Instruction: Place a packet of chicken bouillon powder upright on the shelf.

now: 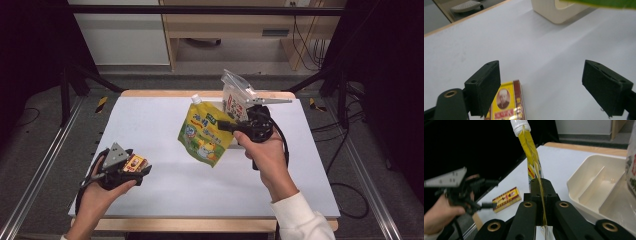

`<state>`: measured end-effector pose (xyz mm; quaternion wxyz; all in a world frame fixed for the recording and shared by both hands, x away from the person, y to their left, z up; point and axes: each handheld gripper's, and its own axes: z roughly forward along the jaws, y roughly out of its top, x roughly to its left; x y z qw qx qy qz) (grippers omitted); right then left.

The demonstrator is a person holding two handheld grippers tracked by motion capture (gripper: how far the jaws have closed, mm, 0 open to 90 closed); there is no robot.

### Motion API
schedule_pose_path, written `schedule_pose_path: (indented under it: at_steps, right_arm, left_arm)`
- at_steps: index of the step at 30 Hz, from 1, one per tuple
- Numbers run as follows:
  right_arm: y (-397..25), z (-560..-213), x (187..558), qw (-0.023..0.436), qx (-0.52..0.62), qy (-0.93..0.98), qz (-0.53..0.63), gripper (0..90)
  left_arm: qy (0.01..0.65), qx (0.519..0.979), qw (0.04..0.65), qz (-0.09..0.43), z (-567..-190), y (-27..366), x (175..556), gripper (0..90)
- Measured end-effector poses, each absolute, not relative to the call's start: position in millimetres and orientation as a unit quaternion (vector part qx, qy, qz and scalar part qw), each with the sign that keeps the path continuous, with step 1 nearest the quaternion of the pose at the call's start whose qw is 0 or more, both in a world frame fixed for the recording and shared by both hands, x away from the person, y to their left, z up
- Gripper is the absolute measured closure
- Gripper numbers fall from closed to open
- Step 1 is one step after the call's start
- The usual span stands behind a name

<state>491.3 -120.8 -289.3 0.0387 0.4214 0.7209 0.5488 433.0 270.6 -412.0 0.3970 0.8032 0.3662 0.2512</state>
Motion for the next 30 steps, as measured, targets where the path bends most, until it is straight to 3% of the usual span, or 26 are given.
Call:
schedule_pose_path:
  at_steps: [15, 30]
  right_arm:
    - [-102, -273, 517, 0.113, 0.487, 0.638, 0.585, 90.0]
    - [-98, -284, 533, 0.11, 0.516, 0.603, 0.598, 90.0]
  left_arm:
    - [0.386, 0.8, 0.377, 0.263, -437, 278, 408, 10.7]
    - [0.396, 0.798, 0.371, 0.262, -440, 280, 410, 10.7]
